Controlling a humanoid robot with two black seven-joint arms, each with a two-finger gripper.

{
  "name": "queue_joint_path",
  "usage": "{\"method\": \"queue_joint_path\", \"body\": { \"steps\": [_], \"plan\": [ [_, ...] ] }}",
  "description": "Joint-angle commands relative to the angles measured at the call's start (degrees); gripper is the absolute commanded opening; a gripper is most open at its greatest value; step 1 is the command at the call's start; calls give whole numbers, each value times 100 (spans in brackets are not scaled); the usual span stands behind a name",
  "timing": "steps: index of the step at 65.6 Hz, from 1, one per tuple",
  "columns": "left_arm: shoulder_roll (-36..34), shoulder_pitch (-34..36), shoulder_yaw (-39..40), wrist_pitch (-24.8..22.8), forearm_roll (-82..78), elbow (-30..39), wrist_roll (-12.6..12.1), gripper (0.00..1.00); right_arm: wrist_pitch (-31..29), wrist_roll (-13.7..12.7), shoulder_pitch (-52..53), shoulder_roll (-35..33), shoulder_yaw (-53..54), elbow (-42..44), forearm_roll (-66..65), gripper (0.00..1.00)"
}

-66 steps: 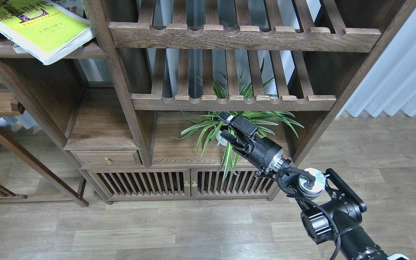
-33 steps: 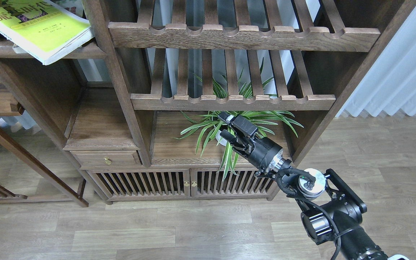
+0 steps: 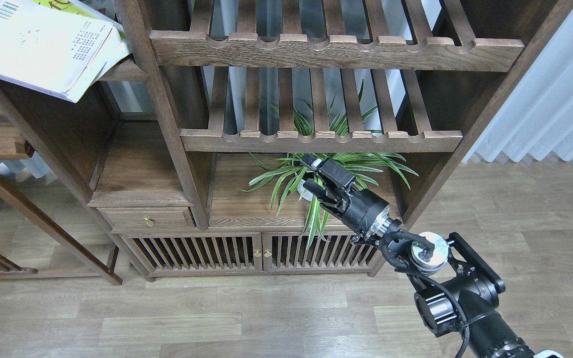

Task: Organize books on shelf
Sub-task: 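Place the white book on the upper shelf with the left gripper, then withdraw the left gripper down from the upper shelf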

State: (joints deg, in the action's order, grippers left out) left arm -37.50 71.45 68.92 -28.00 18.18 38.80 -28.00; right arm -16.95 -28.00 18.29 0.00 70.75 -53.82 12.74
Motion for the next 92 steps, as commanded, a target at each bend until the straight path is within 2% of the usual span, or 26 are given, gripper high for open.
{"method": "queue_joint_path", "body": {
  "steps": [1,11,22,33,51,64,73,74,82,92],
  "plan": [
    [-38,-175,-2,0,1,444,0,96,16,0,8,0,0,12,-8,98],
    [-38,-394,-28,0,-16,1164,0,96,25,0,17,0,0,20,-8,98],
    [23,-386,-72,0,-17,1657,0,95,25,0,26,0,0,20,-8,98],
    [50,-333,-55,0,-25,2456,0,92,16,0,-9,0,0,12,-8,98],
    [313,-78,-46,0,-43,3037,0,91,-2,0,-53,0,9,3,-8,98],
    [1227,-122,-55,0,-667,2976,0,91,-2,0,-132,0,9,-6,-8,98],
    [2272,-306,-55,0,-1088,2861,0,91,-10,0,-185,0,9,-23,-8,99],
    [2682,-437,-55,0,-1245,2853,0,91,-10,0,-220,0,9,-23,-8,99],
    [3590,-833,-72,0,-1598,2739,0,91,-28,0,-317,0,27,-6,-8,99],
    [3750,-1449,-72,0,-1924,2519,0,91,-28,0,-431,0,62,38,-8,99]
  ]
}}
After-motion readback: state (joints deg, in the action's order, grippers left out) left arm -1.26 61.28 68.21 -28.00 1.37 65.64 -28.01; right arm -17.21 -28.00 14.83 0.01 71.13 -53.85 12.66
